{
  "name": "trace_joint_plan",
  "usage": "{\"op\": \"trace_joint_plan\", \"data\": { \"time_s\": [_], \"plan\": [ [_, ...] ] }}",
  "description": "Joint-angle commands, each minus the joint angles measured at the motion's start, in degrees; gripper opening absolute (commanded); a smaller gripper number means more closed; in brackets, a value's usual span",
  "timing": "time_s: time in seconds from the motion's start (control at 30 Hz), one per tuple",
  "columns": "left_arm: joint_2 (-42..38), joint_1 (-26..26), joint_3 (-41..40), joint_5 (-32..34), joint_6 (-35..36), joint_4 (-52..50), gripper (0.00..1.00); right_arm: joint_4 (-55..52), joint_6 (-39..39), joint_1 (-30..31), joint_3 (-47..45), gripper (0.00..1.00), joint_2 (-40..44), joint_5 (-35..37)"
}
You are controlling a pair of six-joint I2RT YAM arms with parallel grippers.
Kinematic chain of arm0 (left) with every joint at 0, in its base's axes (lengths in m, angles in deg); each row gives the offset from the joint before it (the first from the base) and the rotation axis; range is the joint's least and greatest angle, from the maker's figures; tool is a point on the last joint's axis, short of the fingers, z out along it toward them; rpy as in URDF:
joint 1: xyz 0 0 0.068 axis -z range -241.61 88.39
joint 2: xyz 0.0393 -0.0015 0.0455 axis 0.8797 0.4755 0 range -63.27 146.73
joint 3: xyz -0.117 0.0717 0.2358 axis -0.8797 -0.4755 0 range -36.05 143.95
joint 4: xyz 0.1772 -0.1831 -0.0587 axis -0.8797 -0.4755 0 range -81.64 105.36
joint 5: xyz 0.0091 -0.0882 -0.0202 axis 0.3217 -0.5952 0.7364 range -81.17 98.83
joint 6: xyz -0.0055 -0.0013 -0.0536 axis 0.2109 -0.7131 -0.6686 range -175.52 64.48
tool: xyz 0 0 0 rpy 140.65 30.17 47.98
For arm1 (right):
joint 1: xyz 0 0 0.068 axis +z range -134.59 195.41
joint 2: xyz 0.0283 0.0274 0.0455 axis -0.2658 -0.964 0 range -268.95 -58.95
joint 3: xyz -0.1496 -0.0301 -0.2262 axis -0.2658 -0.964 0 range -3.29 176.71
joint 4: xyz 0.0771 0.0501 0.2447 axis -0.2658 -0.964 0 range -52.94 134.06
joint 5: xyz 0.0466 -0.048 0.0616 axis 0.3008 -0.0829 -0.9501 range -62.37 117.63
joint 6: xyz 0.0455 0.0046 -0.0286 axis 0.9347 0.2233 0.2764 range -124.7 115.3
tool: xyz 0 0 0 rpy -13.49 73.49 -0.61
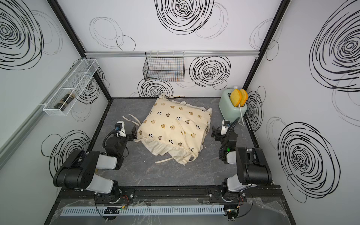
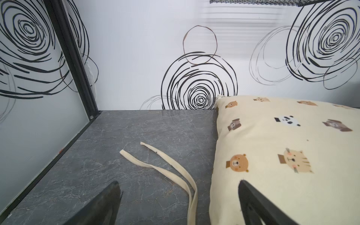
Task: Zip up pillowcases
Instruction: Adjust the pillowcase at the center of the board.
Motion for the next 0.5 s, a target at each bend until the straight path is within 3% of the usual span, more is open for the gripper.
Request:
{"op": "trace_joint_plan", "data": {
  "time_s": [0.0,0.47],
  "plan": [
    [-0.83,0.46,-0.63,-0.23,0.86,1.54,0.96,-0.04,0.26,0.16,0.04,0.97,0.85,0.4],
    [-0.72,0.28,-0.44,-0.49,0.64,1.36,0.96,-0.04,0.29,0.15,0.19,0.97,0.76,0.31]
  ]
}}
